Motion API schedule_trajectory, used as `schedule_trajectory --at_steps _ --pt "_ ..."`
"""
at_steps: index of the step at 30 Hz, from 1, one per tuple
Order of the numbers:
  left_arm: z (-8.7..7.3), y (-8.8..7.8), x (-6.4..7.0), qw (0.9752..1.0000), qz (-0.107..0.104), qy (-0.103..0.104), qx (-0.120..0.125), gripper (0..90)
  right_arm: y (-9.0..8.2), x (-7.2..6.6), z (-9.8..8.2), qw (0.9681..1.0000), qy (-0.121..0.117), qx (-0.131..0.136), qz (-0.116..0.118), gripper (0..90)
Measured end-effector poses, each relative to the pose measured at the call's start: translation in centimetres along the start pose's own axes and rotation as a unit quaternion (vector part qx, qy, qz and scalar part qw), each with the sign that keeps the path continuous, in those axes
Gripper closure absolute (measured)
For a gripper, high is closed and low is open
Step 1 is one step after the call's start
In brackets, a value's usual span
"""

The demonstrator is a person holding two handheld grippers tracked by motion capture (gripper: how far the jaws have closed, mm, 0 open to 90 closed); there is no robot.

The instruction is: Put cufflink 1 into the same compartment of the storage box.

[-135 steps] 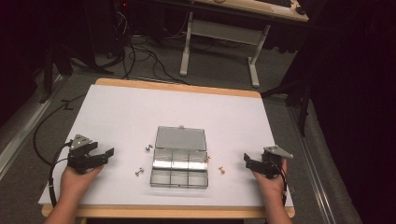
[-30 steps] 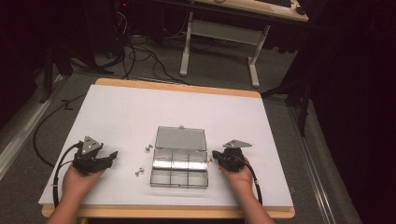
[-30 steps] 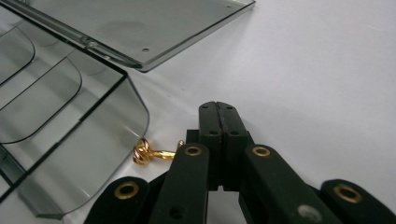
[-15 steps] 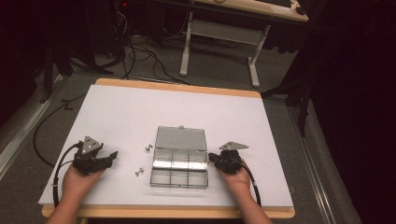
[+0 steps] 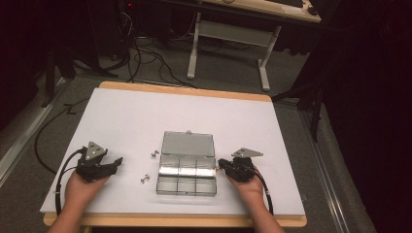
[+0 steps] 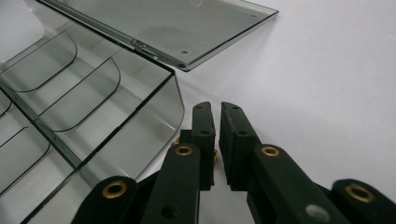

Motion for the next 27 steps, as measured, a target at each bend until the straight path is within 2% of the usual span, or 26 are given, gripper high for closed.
schedule_trajectory --at_steps 6,13,15,19,21,24,27 --pt "0.0 0.0 0.0 1.0000 -0.001 -0.002 0.001 34.4 0.6 0.2 -0.3 0.9997 -0.007 -0.021 -0.006 89.1" --pt "0.0 0.0 0.0 1.0000 -0.002 -0.002 0.001 34.3 -1.2 0.0 -1.3 0.9994 -0.010 -0.035 -0.003 89.6" --pt "0.0 -0.1 0.0 1.0000 -0.002 -0.003 0.001 34.3 -1.8 -0.1 -1.5 0.9991 -0.016 -0.038 -0.006 87.7" --pt "0.0 0.0 0.0 1.0000 -0.001 -0.003 0.000 34.3 -2.6 0.1 -1.0 0.9999 -0.001 -0.013 -0.005 79.9" --pt "0.0 0.0 0.0 1.0000 -0.001 -0.003 0.001 34.3 -2.5 -0.3 -1.0 1.0000 -0.001 -0.008 0.002 74.0" --pt "0.0 -0.1 0.0 1.0000 -0.001 -0.003 0.001 34.4 -1.7 -0.8 -1.1 0.9998 -0.010 -0.017 0.001 69.9" --pt "0.0 -0.1 0.0 1.0000 -0.001 -0.002 0.002 34.3 -1.0 -1.0 -1.2 0.9995 -0.014 -0.027 0.002 70.8"
Point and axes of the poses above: each handheld gripper's, and its own axes: y roughly forward along the jaws, z roughly out of its top, x roughly to its right, the point moved 4 cm from there along y, roughly forward along the jaws, and after that the axes turned 9 degrees about x, right-handed, at the moved point
